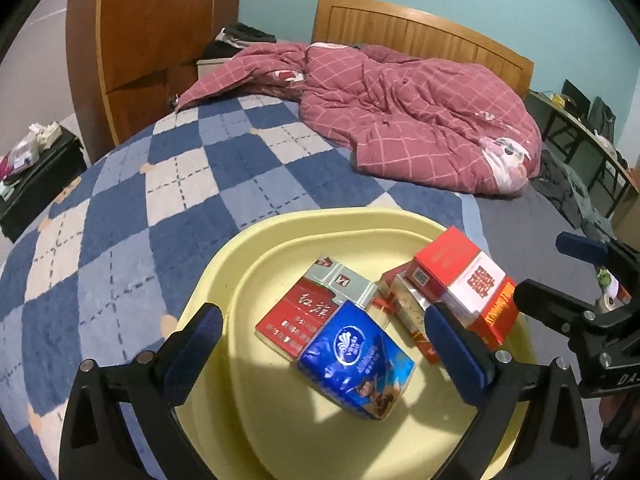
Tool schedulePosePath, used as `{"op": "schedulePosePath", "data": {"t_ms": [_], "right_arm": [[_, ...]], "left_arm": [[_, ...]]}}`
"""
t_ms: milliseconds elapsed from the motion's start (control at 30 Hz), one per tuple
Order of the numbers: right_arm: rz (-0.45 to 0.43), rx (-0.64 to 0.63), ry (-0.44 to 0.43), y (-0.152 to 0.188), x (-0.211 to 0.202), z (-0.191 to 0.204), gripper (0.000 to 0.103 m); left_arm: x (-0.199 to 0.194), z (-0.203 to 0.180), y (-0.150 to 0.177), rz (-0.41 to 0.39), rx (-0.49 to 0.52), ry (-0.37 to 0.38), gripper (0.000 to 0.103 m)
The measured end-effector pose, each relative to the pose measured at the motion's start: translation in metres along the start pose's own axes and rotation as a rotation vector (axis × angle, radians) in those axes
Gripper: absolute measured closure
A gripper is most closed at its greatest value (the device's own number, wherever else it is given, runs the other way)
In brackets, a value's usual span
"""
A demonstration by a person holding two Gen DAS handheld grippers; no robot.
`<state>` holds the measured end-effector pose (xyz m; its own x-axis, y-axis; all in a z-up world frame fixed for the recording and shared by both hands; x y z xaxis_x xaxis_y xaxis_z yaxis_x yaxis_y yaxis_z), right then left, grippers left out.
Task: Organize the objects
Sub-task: 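Move both tools back toward the remaining items on the bed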
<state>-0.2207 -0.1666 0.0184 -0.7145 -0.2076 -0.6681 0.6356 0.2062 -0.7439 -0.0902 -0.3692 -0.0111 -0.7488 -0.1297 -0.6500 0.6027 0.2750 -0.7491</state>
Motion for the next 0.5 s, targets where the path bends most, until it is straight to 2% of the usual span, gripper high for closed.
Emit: {"op": "schedulePosePath", "data": {"t_ms": [167,500], "right_arm": [[-0.014,0.020,0.016,0.003,-0.017,-0.006,0.000],[-0.035,0.097,0.086,0.036,-0.087,-0.051,0.000]], "left_arm": [[-0.012,-0.010,-0.004,-0.019,0.009,0.019,0.000],[-0.056,-0.062,-0.001,-0.060,0.050,0.154,0.000]]}}
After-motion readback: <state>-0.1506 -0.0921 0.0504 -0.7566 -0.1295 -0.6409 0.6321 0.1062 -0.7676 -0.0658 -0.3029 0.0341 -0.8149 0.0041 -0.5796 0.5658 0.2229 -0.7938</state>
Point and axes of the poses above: each gripper's, at about its wrist camera, not at the fingertips, and x roughly the way its jaws point, z to its left, y to its underside, the point moved 1 cm from there along x, roughly the way its jaws point, and after that the axes turned 6 degrees about -z, right-handed, at the moved point
